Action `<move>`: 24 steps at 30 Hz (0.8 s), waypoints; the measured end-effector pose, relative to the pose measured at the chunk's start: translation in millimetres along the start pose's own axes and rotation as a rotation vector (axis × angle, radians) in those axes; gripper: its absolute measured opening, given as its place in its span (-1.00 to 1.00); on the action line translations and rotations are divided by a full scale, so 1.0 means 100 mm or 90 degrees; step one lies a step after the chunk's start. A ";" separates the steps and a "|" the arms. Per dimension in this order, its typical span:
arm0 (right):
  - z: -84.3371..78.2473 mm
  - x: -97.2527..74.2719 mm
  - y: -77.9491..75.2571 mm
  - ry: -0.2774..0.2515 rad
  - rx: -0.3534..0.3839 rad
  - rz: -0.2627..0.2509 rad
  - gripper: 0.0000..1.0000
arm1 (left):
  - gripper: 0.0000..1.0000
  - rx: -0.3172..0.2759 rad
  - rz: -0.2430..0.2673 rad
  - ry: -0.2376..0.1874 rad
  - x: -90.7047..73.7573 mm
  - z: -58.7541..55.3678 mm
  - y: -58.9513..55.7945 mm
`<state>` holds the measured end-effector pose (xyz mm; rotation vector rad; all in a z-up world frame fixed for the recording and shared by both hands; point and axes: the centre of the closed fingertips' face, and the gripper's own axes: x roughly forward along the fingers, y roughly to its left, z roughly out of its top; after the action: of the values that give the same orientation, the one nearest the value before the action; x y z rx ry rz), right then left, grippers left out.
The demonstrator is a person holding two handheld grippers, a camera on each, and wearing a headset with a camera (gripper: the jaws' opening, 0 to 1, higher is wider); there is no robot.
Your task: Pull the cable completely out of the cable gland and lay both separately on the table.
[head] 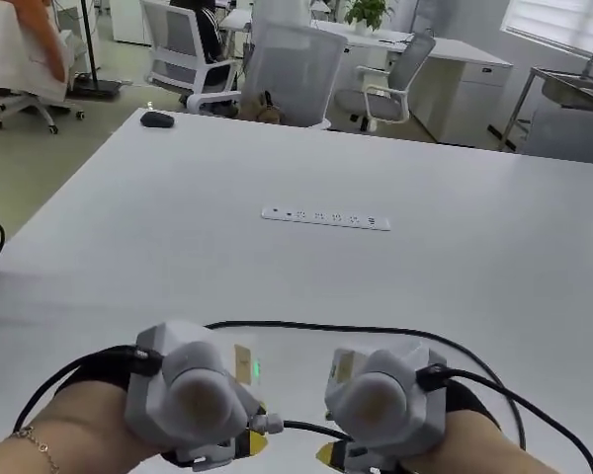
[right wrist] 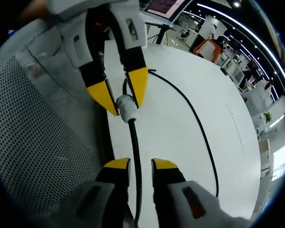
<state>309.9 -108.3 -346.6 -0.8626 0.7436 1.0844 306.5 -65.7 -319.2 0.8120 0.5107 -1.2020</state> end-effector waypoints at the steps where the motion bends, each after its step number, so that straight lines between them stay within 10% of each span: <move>1: 0.00 -0.01 0.01 0.000 -0.004 0.002 -0.94 | -0.65 0.003 0.001 0.002 0.00 -0.01 0.00; 24: -0.54 -0.06 -0.24 0.149 0.047 -0.070 -0.94 | -0.65 -0.016 0.029 0.015 -0.06 -0.09 0.11</move>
<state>326.3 -163.3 -361.5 -0.9652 0.9140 0.8627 315.5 -53.6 -317.9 0.8125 0.5233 -1.1431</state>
